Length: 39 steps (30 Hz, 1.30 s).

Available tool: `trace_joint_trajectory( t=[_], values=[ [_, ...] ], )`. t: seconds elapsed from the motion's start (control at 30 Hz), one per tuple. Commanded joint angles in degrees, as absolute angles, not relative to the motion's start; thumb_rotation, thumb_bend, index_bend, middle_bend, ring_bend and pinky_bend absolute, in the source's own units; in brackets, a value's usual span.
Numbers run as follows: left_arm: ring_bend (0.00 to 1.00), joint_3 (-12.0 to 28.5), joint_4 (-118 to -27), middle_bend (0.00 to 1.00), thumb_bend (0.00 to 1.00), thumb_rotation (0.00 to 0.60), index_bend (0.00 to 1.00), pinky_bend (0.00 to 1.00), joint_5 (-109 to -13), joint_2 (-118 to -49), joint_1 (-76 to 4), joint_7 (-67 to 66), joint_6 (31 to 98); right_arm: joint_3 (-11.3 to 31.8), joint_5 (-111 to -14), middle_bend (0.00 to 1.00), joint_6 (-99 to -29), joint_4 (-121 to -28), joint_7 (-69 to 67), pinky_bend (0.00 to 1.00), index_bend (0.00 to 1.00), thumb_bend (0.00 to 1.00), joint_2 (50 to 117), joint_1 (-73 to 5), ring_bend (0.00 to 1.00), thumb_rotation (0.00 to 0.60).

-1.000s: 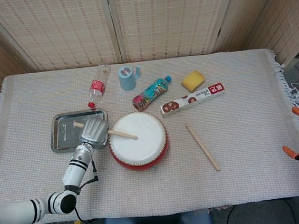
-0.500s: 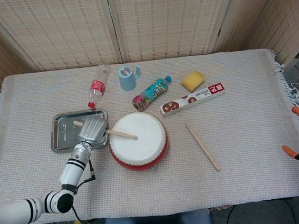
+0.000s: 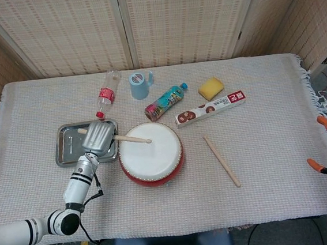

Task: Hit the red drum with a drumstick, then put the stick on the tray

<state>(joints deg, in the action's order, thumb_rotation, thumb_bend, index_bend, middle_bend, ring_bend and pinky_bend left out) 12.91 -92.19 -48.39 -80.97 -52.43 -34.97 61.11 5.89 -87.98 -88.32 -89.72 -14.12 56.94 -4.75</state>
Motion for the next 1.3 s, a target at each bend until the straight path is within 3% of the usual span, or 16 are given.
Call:
trace_joint_trajectory(
  t=[0.03,0.23,0.47,0.6,0.9,1.3],
  values=[
    [1.00,10.95,-90.06,1.00,0.71,0.600,1.00,1.00,-48.52,-82.47,-53.44,-39.35,60.37,5.90,-87.88,0.14,-88.32,-89.64,-14.17,0.11,0.01,0.16,56.95,-4.71,0.00,0.600],
    [1.00,7.66,-85.10,1.00,0.71,0.600,1.00,1.00,-46.78,-86.26,-54.82,-46.17,59.46,5.89,-87.67,0.14,-88.27,-89.59,-14.32,0.11,0.01,0.16,56.79,-4.63,0.00,0.600],
    [1.00,13.04,-90.02,1.00,0.71,0.600,1.00,1.00,-48.79,-84.09,-51.69,-34.76,63.01,5.95,-87.68,0.14,-88.01,-89.41,-14.44,0.11,0.01,0.16,57.00,-4.86,0.00,0.600],
    [1.00,13.57,-91.63,1.00,0.71,0.600,1.00,1.00,-49.61,-82.70,-51.28,-32.67,62.24,5.90,-87.68,0.14,-87.72,-89.36,-14.41,0.11,0.01,0.16,57.14,-5.01,0.00,0.600],
    [1.00,8.34,-85.68,1.00,0.71,0.600,1.00,1.00,-49.63,-85.34,-53.64,-42.77,59.73,5.82,-87.34,0.14,-87.81,-89.44,-14.25,0.11,0.01,0.16,56.99,-4.72,0.00,0.600],
    [1.00,15.10,-92.84,1.00,0.71,0.600,1.00,1.00,-48.79,-80.31,-50.90,-30.81,61.09,4.70,-87.21,0.14,-84.25,-90.71,-12.64,0.11,0.01,0.16,56.05,-5.67,0.00,0.600]
  ],
)
